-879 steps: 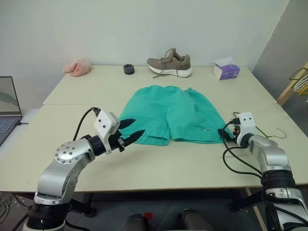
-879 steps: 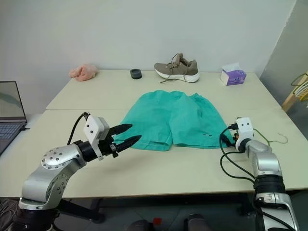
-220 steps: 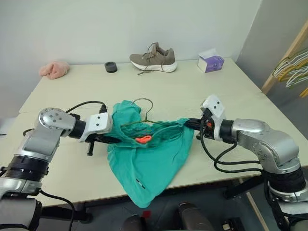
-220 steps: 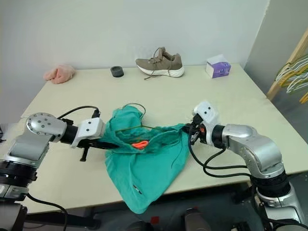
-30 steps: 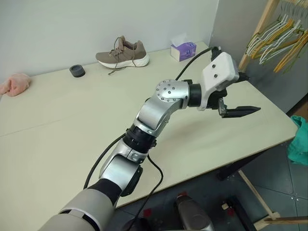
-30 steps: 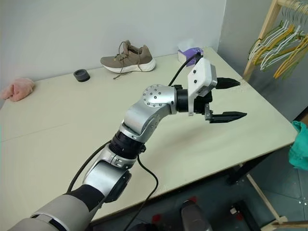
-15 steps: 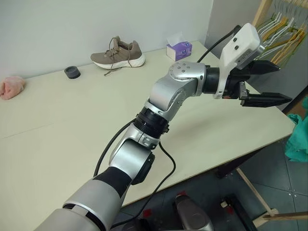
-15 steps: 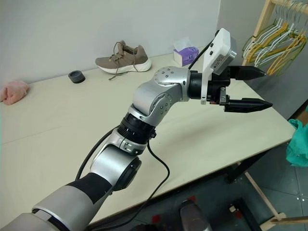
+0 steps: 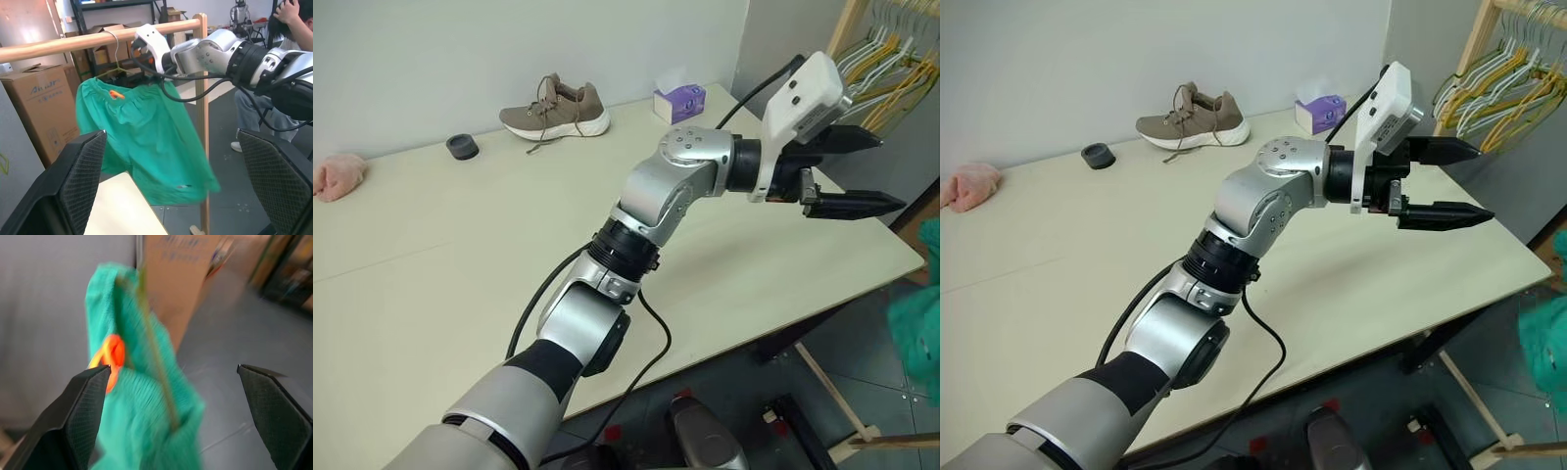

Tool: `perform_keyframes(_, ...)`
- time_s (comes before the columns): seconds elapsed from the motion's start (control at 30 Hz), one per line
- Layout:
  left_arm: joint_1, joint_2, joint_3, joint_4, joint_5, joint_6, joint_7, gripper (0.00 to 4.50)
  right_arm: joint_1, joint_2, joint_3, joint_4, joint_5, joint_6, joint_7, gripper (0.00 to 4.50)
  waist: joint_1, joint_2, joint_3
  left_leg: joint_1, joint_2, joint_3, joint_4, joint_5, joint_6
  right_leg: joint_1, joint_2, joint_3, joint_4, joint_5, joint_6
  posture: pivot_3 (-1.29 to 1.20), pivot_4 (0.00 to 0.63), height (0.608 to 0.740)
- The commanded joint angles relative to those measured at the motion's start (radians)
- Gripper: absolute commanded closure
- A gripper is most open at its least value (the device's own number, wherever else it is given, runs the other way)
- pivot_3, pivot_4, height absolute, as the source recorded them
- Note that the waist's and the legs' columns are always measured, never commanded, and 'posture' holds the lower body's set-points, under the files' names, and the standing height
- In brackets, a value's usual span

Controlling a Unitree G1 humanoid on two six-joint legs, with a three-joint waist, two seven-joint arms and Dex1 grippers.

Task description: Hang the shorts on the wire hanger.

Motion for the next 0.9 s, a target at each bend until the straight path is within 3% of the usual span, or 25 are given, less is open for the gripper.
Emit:
perform_keyframes(0.03, -0.014, -0.005, 0.011, -0.024, 0.003, -0.017, -0.001, 0.0, 0.051, 0.01, -0.054, -0.133, -0.032, -0.113, -0.077, 0.05, -0.001, 0.0, 0.0, 0.0, 0.0, 0.0, 0.0, 0.0, 0.0, 0.0, 0.0, 0.0, 0.0, 0.0, 0.0, -0.36, 0.133, 0.74)
perform_keyframes(0.3, -0.002, -0.005, 0.009, -0.028, 0.017, -0.015, 0.004, 0.0, 0.138, 0.036, -0.06, -0.237, -0.117, -0.448, -0.165, 0.05, -0.002, 0.003, 0.0, 0.001, -0.001, 0.001, 0.0, 0.0, 0.0, 0.0, 0.0, 0.002, 0.0, 0.0, 0.001, -0.35, 0.133, 0.74)
perform_keyframes(0.43, 0.014, 0.006, 0.012, -0.03, 0.033, -0.022, 0.015, 0.0, 0.185, 0.112, 0.013, -0.419, -0.072, -0.597, -0.026, 0.05, -0.006, 0.002, 0.0, 0.001, 0.0, 0.001, 0.0, 0.0, 0.0, 0.0, 0.001, 0.002, 0.001, 0.0, 0.001, -0.35, 0.132, 0.74)
perform_keyframes(0.63, 0.121, 0.079, 0.019, -0.08, 0.097, -0.042, 0.092, 0.0, 0.34, 0.338, 0.191, -0.857, 0.063, -0.519, 0.168, 0.05, -0.002, 0.0, -0.001, 0.003, 0.003, -0.001, 0.0, 0.001, -0.004, 0.002, 0.003, 0.001, 0.001, 0.0, 0.001, -0.32, 0.127, 0.74)
perform_keyframes(0.77, 0.266, 0.184, 0.041, -0.219, 0.146, -0.013, 0.191, 0.0, 0.344, 0.503, 0.359, -1.047, 0.063, -0.444, 0.165, 0.05, 0.008, 0.004, -0.002, 0.002, 0.003, -0.001, 0.002, 0.001, -0.005, -0.001, 0.002, 0.0, 0.006, -0.001, 0.002, -0.3, 0.124, 0.74)
perform_keyframes(0.9, 0.403, 0.241, 0.103, -0.319, 0.181, 0.047, 0.356, 0.0, 0.322, 0.648, 0.496, -1.103, 0.058, -0.39, 0.167, 0.05, 0.028, 0.0, -0.001, 0.004, 0.004, -0.002, 0.003, 0.002, -0.007, -0.001, 0.002, -0.002, 0.007, -0.001, 0.002, -0.26, 0.117, 0.74)
